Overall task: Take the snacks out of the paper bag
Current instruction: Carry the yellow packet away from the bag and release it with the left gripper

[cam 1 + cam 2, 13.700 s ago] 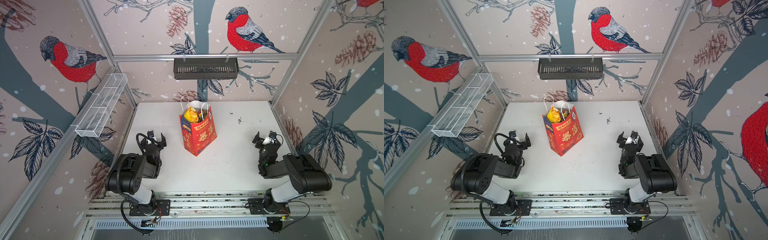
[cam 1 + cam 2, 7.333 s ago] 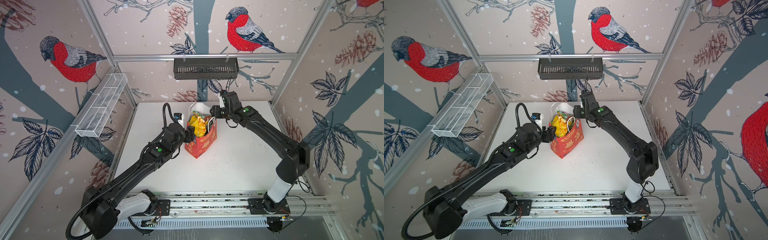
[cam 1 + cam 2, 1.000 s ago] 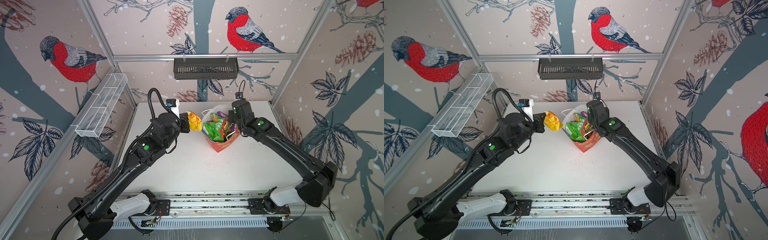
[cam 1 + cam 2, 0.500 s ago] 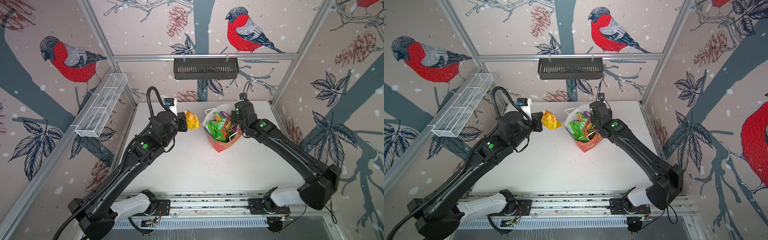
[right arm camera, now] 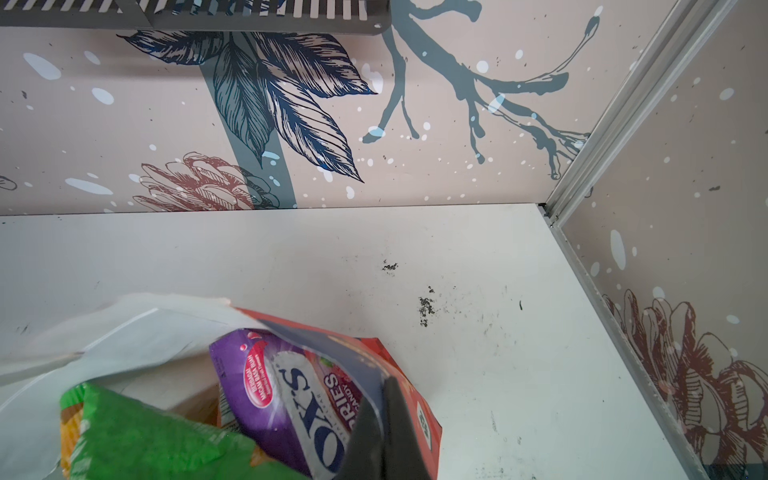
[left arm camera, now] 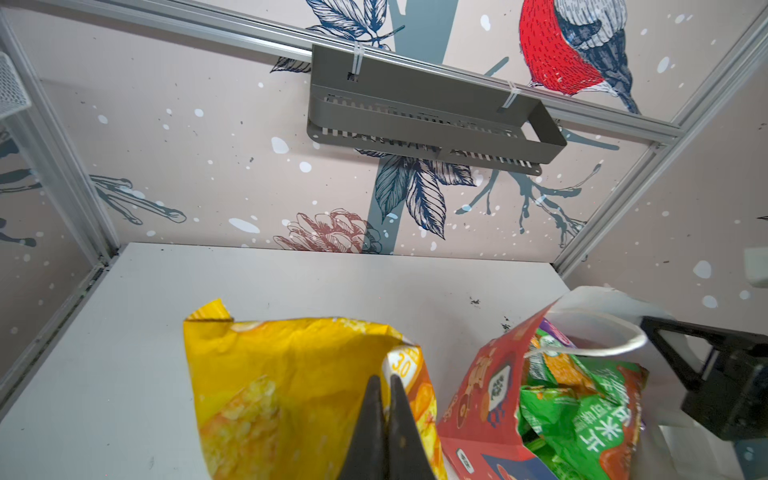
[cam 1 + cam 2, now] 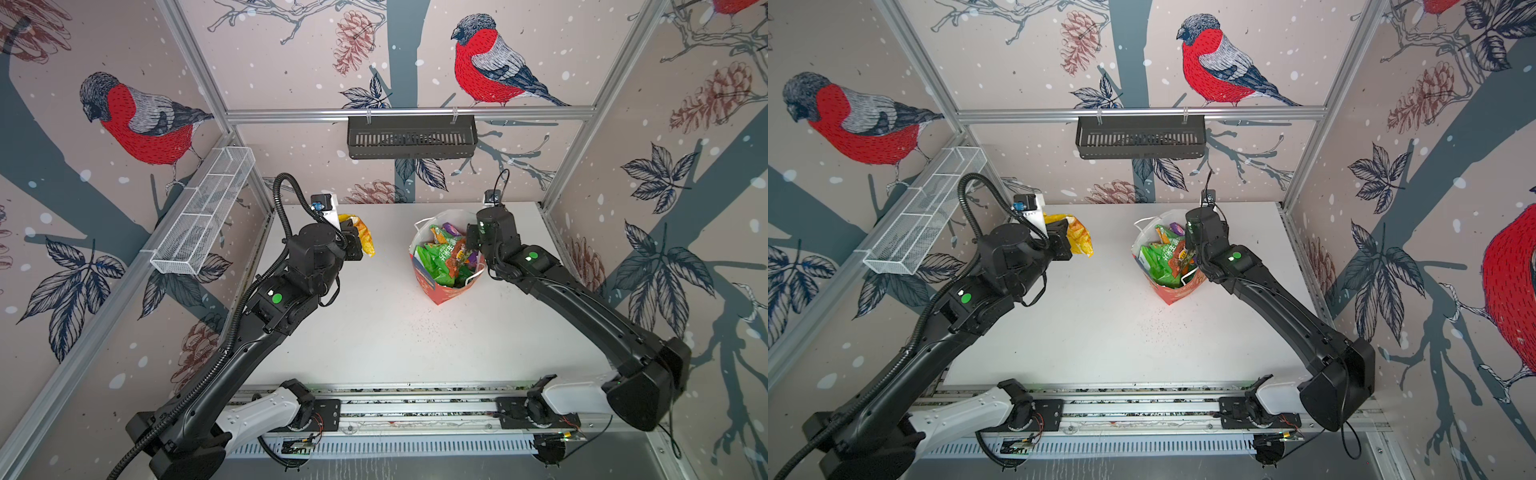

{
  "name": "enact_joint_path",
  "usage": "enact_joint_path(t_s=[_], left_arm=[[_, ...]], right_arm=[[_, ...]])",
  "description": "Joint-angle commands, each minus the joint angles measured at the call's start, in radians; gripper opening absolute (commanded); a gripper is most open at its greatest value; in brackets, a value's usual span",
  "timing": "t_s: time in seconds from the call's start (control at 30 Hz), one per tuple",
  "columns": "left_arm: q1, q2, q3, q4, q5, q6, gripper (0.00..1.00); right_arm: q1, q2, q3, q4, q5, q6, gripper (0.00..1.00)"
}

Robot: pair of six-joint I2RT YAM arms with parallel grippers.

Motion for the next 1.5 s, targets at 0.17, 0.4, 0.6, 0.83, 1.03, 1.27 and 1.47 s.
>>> enact_joint_path(t_s=[0.17, 0.4, 0.6, 0.83, 1.03, 1.27, 1.47], left_arm=[[0.214, 0.049, -0.071, 0.050, 0.136, -0.005, 0.00], [0.423, 0.119, -0.217, 0.139, 0.268, -0.028, 0.00], [0.540, 0.151, -0.330, 0.190, 0.324, -0.028, 0.00], [0.560, 0.262, -0.302, 0.128, 0.279, 0.031, 0.00], [0.560, 0.323, -0.302, 0.130, 0.324, 0.016, 0.00], [0.560, 0.340, -0.252, 0.085, 0.355, 0.045, 0.66], [0.560, 0.275, -0.268, 0.098, 0.427, 0.076, 0.92]], right_arm=[[-0.010, -0.059, -0.041, 0.079, -0.062, -0.002, 0.00], [-0.026, -0.110, -0.083, 0.090, -0.102, -0.007, 0.00], [-0.034, -0.107, -0.099, 0.099, -0.137, -0.003, 0.00], [-0.035, -0.104, -0.119, 0.123, -0.148, -0.001, 0.00], [-0.042, -0.091, -0.121, 0.129, -0.159, 0.003, 0.00], [-0.048, -0.090, -0.125, 0.134, -0.169, 0.007, 0.00], [-0.051, -0.090, -0.122, 0.127, -0.169, 0.005, 0.00]])
